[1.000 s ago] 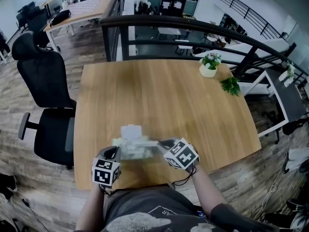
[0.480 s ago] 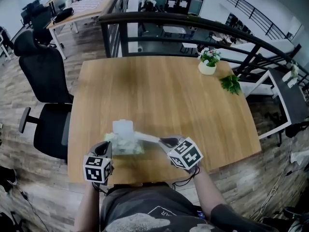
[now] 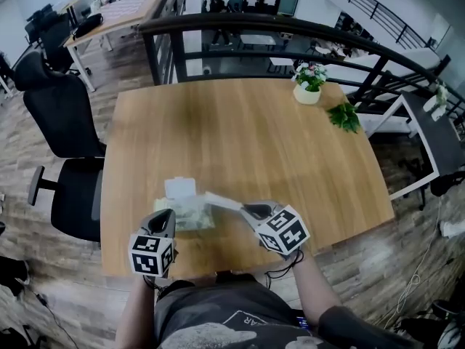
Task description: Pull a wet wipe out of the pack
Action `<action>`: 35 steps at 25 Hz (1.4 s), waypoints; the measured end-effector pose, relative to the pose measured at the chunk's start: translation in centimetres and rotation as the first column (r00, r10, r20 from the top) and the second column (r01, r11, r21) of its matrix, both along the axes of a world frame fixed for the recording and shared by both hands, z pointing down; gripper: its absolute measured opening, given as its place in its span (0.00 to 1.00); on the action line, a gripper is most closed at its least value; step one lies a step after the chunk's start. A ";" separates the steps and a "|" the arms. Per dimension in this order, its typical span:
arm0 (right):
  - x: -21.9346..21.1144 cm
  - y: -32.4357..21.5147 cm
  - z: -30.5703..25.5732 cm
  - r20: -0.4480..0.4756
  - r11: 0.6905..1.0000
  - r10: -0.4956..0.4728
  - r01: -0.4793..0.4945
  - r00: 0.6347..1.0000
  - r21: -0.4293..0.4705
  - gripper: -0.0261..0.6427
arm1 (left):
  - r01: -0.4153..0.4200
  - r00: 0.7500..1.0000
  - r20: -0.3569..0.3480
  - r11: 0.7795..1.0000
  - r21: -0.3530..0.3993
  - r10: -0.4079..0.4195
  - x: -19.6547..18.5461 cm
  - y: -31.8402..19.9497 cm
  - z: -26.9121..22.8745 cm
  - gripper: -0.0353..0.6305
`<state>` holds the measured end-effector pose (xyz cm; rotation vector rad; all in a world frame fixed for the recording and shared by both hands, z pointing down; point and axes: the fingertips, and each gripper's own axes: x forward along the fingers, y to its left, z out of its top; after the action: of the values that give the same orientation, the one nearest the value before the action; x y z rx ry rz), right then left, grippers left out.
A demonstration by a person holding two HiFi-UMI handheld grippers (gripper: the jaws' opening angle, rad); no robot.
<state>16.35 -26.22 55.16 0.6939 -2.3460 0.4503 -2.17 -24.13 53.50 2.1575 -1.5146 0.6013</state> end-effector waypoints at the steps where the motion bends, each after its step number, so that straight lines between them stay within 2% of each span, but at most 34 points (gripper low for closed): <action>1: 0.0 0.2 -0.1 -0.005 1.000 0.010 -0.010 1.000 0.002 0.10 | -0.016 1.000 -0.008 1.000 0.000 0.016 0.2 0.2 0.0 0.08; 10: -2.8 4.9 -2.3 -0.018 0.991 0.128 -0.127 0.992 0.029 0.10 | -0.128 0.990 -0.058 0.992 0.016 0.128 -1.8 4.3 -1.2 0.08; 19: -5.9 10.7 -3.1 -0.039 0.965 0.258 -0.256 0.965 0.067 0.10 | -0.148 0.986 -0.067 0.984 0.098 0.155 -7.2 9.9 -3.4 0.08; 25: -8.4 17.3 -4.8 -0.022 0.945 0.316 -0.313 0.948 0.095 0.10 | -0.166 0.982 -0.071 0.980 0.112 0.175 -11.1 16.4 -4.2 0.08; 29: -9.9 21.3 -5.0 -0.001 0.926 0.367 -0.366 0.930 0.098 0.10 | -0.213 0.971 -0.082 0.969 0.124 0.224 -12.3 20.2 -4.6 0.08; 35: -11.3 26.2 -4.5 0.016 0.877 0.471 -0.470 0.882 0.095 0.10 | -0.266 0.956 -0.091 0.954 0.137 0.279 -14.3 24.1 -4.7 0.08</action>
<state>5.03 0.02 50.70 1.3244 -2.1884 0.5422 -16.46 -0.03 48.77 2.4761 -1.2351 0.4782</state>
